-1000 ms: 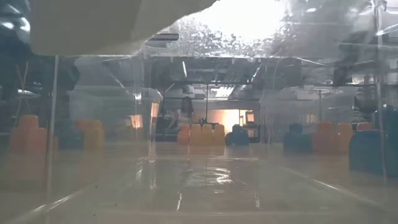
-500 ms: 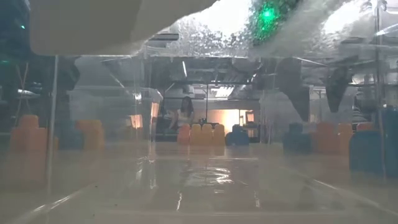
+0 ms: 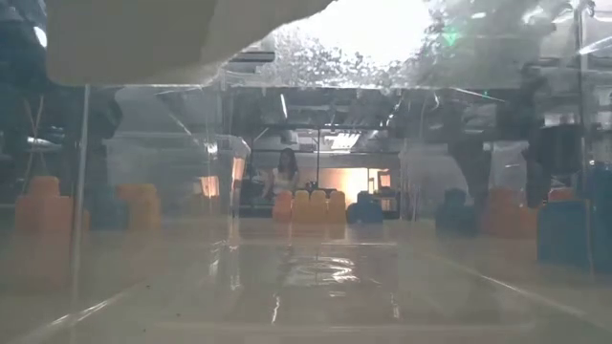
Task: Sort blocks
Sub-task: Put the orange game piece into the top right transparent bin
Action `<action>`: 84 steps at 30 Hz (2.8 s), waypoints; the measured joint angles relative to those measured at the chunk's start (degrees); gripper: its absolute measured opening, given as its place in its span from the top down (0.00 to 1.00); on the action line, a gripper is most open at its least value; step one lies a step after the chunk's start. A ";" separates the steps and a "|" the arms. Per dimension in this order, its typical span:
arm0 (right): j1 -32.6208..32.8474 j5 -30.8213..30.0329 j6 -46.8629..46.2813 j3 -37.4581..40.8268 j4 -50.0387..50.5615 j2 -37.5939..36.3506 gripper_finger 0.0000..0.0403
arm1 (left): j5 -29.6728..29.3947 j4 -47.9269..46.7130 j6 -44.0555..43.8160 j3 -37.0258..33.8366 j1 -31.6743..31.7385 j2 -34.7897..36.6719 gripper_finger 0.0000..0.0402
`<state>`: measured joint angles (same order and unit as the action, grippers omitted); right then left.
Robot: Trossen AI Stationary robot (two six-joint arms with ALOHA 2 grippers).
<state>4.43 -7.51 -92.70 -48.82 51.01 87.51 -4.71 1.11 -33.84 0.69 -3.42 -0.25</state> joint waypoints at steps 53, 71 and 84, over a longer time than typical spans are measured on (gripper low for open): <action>-41.98 -13.16 44.12 -17.10 15.49 -15.07 0.68 | 0.04 0.00 0.00 -0.02 0.00 -0.56 1.00; -53.18 14.48 69.90 -19.87 -5.05 -16.91 0.19 | 0.02 0.00 0.00 0.00 0.00 -0.55 1.00; -36.22 18.17 71.67 -38.00 -13.60 2.60 0.18 | -0.17 0.12 0.58 -0.01 0.03 -0.55 1.00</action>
<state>-31.79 10.65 -21.02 -86.83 37.41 90.11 -4.88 1.22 -33.26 0.68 -3.40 -0.80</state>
